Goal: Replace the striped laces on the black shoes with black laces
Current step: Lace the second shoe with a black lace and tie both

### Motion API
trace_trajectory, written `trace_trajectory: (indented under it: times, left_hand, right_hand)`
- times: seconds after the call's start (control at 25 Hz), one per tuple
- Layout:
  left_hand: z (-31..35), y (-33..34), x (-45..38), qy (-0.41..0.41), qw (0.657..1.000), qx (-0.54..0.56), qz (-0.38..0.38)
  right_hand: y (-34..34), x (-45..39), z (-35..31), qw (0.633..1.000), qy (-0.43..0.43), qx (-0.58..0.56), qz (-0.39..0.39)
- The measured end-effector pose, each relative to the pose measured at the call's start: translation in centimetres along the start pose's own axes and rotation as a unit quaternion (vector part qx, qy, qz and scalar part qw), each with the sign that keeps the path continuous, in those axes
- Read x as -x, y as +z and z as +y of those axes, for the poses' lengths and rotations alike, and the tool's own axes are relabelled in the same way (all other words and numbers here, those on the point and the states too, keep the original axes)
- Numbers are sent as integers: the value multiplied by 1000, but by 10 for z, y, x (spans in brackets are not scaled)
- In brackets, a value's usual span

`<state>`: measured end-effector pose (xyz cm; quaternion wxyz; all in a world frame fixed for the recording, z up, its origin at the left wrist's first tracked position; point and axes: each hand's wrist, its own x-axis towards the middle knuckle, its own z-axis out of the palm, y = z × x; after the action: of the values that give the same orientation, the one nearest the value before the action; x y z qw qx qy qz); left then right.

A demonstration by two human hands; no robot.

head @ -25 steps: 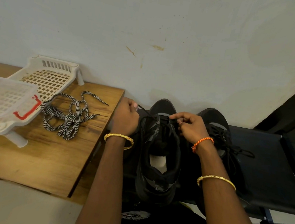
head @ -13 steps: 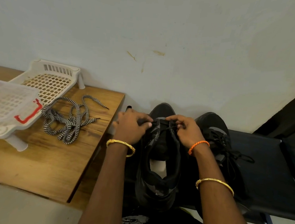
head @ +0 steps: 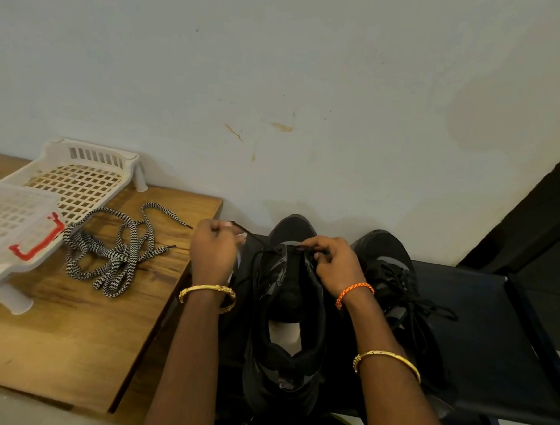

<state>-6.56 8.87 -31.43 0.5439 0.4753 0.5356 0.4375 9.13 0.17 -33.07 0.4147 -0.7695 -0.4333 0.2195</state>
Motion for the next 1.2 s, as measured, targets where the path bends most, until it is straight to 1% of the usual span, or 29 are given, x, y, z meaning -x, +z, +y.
trace_trajectory:
  times: [0.08,0.12,0.16,0.2,0.24,0.28,0.32,0.36,0.4,0.44,0.52,0.72,0.84,1.0,1.12,1.16,1.2]
  left_hand:
    - [5,-3,-5,-83,984,157,19]
    - [5,-5,-8,-109,973,200,31]
    - [6,-6,-10,-124,969,210,35]
    - [7,-7,-10,-118,977,173,29]
    - [7,-7,-8,-85,993,81,7]
    - [4,-7,-4,-24,998,-46,-31]
    - [1,-5,1,44,982,-163,-86]
    - [-3,-3,6,93,954,-243,-147]
    - [-5,0,10,112,931,-287,-196]
    - [-7,3,12,119,919,-307,-217]
    - [-10,7,11,138,914,-328,-195]
    - [-13,15,11,131,915,-348,-158]
    - [-12,10,10,127,928,-325,-132]
    - [-11,6,10,108,934,-312,-140]
    - [-12,5,9,63,957,-237,-156]
    - [-12,5,10,57,962,-220,-153]
    - [-13,6,10,71,959,-231,-147]
  right_hand:
    - [1,0,1,1000,9,-10,1]
    - [1,-1,1,1000,13,-15,-1]
    - [1,-1,1,1000,18,-21,-2]
    - [1,-1,1,999,23,-24,-1]
    - [1,-2,1,999,29,-26,-1]
    - [0,-2,0,999,34,-27,-1]
    - [0,-2,0,999,37,-29,-1]
    - [0,-2,0,999,39,-29,-2]
    - [0,-2,0,999,39,-29,-2]
    - [0,-1,0,999,39,-28,-3]
    - [1,0,-1,999,38,-28,-2]
    - [2,1,-1,999,43,-26,9]
    - [3,2,-2,998,48,-27,12]
    - [2,2,-2,998,54,-32,16]
    - [1,3,-3,997,56,-47,11]
    - [1,3,-3,997,57,-53,7]
    - [1,2,-2,996,59,-59,4]
